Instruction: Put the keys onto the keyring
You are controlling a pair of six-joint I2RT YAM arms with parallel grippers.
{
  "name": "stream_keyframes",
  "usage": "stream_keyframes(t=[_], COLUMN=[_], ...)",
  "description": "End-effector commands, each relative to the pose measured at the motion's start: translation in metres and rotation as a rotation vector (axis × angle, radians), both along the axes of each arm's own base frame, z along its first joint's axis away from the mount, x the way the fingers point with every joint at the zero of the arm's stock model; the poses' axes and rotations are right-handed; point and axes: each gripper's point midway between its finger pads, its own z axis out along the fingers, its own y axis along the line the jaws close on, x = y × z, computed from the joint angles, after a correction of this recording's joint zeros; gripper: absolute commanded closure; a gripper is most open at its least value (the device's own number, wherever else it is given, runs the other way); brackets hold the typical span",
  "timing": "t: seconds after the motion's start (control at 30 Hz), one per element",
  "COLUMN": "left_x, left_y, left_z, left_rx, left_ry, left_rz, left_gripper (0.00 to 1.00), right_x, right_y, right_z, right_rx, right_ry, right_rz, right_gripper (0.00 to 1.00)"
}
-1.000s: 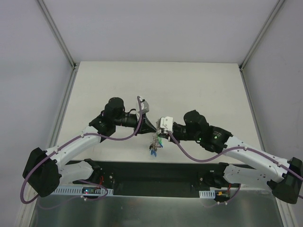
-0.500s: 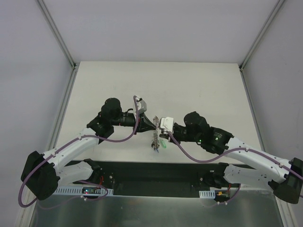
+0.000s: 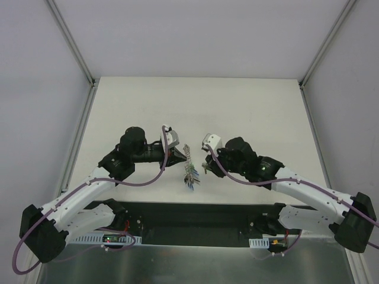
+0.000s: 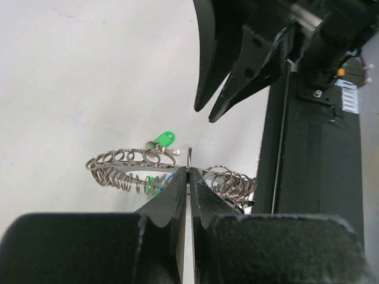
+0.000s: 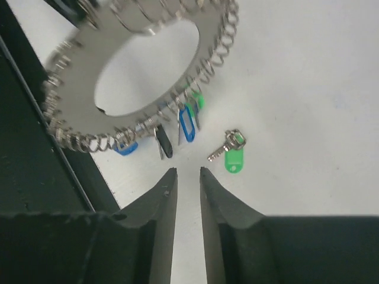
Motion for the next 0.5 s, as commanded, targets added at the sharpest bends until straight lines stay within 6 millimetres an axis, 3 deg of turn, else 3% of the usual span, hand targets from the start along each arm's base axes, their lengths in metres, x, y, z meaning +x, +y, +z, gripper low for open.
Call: stream_keyframes(t=[0.0,0.07,0.23,0.3,0.47], left_x=[0.016,0.015,0.009,0.007,0.013], left_y=[0.026,0.04,0.062,0.068,0.081], left_z=[0.014,0.01,-0.004,-0.006,-0.011], left_rx=[0.054,0.092,0.155,0.174,0.217], left_ry=[-0.094,-0.101,-0.135,-0.143,-0.153], left_rz=[0.167,0.224,0.276,0.289,0.359], left_gripper=[1.0,1.0,1.0,1.0,1.0], right_x=[0.018,0.024,0.044,0.053,0.072], right_y=[-0.017,-0.015,-0.004,-0.006,0.011], right_z=[-0.029,-0.039,-0.055,-0.071,-0.063], right_rx=[-0.038,-0.055,-0.15,-0.196,-0.142], right_ry=[0.151,0.177,0.154,0.185,0.292], right_rz=[-0.266,-0.292,-0.221,-0.199,-0.306], right_gripper=[0.74,0.68,0.67,0.67,0.66])
